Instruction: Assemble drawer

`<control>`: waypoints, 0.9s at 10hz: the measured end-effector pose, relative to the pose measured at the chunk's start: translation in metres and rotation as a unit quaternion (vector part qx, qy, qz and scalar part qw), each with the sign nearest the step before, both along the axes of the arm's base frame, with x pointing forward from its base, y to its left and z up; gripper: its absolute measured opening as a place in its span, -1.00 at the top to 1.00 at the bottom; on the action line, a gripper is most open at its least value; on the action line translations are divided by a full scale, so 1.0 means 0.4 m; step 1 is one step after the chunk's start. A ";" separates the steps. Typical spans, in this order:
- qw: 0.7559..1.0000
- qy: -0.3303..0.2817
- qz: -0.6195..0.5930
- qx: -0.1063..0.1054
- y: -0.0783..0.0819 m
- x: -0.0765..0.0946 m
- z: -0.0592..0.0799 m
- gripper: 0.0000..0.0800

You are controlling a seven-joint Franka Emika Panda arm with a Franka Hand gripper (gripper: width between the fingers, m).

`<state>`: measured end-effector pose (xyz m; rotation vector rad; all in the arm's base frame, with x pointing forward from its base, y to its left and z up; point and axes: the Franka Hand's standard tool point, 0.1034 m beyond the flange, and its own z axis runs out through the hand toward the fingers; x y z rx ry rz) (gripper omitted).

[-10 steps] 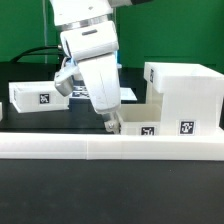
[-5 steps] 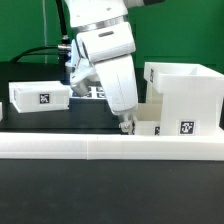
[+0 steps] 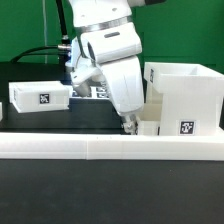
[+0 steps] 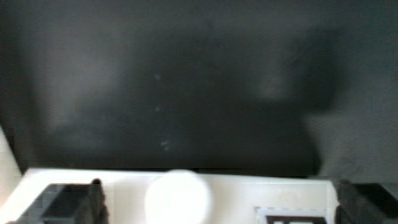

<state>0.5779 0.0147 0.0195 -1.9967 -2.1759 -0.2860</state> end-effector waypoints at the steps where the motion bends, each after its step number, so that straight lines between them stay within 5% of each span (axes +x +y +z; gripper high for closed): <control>1: 1.000 0.001 0.010 0.000 0.017 -0.003 -0.007 -0.62; 5: 1.000 0.017 0.019 -0.003 0.037 -0.016 -0.014 -0.62; 9: 1.000 0.017 0.008 -0.010 -0.068 -0.015 -0.010 -0.62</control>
Offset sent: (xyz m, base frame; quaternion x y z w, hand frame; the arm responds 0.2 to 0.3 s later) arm -0.0015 0.0227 0.0036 0.0234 0.0173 -0.0029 0.9996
